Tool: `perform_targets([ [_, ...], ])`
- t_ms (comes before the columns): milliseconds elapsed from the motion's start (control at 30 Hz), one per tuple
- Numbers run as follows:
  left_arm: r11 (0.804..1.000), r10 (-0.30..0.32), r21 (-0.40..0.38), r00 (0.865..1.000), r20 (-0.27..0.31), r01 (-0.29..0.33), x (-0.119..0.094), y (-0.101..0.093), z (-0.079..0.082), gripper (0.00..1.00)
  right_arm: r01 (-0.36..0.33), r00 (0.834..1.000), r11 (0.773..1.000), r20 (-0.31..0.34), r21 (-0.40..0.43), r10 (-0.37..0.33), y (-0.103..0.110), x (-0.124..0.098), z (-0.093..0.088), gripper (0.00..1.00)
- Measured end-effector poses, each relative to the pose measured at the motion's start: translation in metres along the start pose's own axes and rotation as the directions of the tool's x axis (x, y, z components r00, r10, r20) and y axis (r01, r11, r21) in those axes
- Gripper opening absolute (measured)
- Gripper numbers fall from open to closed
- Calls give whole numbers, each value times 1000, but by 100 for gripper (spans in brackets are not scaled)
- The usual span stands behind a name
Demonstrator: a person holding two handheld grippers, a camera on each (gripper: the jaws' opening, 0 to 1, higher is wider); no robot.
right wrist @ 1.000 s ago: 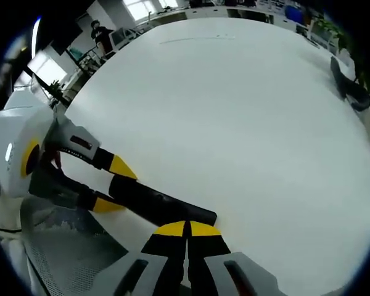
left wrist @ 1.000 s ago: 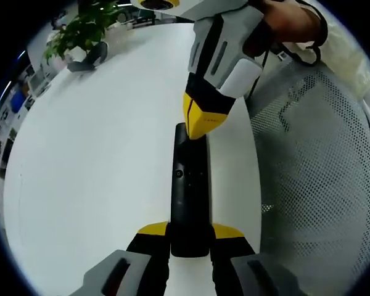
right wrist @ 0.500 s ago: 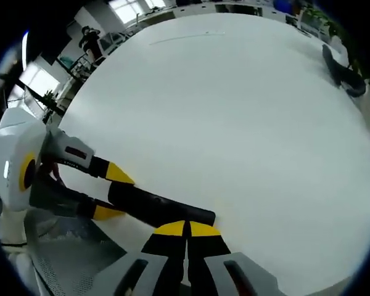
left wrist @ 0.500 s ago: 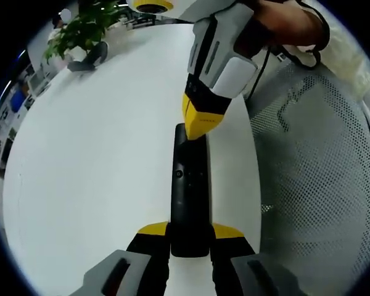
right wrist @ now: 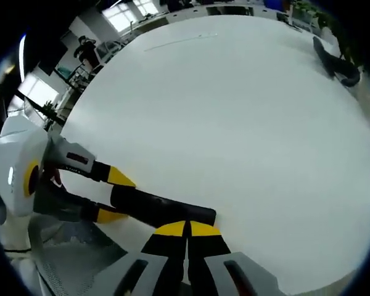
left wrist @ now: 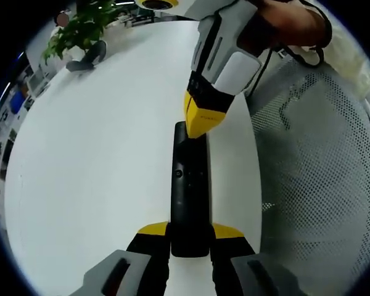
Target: Press the specified remote control buttons in sequence, fully releasing each button before pressing the next.
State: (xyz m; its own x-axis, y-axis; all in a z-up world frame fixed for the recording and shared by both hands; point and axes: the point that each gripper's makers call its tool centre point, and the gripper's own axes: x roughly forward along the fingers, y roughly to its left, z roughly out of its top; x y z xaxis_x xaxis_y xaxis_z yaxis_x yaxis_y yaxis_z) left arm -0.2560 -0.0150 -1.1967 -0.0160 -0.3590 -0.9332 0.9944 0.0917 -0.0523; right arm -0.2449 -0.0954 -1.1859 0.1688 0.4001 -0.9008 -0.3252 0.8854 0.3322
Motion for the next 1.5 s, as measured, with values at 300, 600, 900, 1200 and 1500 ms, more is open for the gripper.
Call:
perform_targets([
  [300,1000,-3,0,1000,-4,3,0,0,0,24,-20,1000,1000,5,-18,20,8,3,7,0],
  [600,1000,2,1,1000,-8,-2,1,0,0,24,4,1000,998,-12,-65,-5,7,8,4,0],
  [900,1000,0,1,1000,0,0,0,0,0,24,9,1000,997,-20,-79,-11,9,6,1,0],
  [1200,1000,-3,0,1000,8,3,1,1,0,24,6,1000,997,-24,-72,-8,9,6,2,0],
  [1500,1000,-6,-2,1000,6,6,1,1,0,24,-25,999,999,-21,-25,24,7,7,4,0],
])
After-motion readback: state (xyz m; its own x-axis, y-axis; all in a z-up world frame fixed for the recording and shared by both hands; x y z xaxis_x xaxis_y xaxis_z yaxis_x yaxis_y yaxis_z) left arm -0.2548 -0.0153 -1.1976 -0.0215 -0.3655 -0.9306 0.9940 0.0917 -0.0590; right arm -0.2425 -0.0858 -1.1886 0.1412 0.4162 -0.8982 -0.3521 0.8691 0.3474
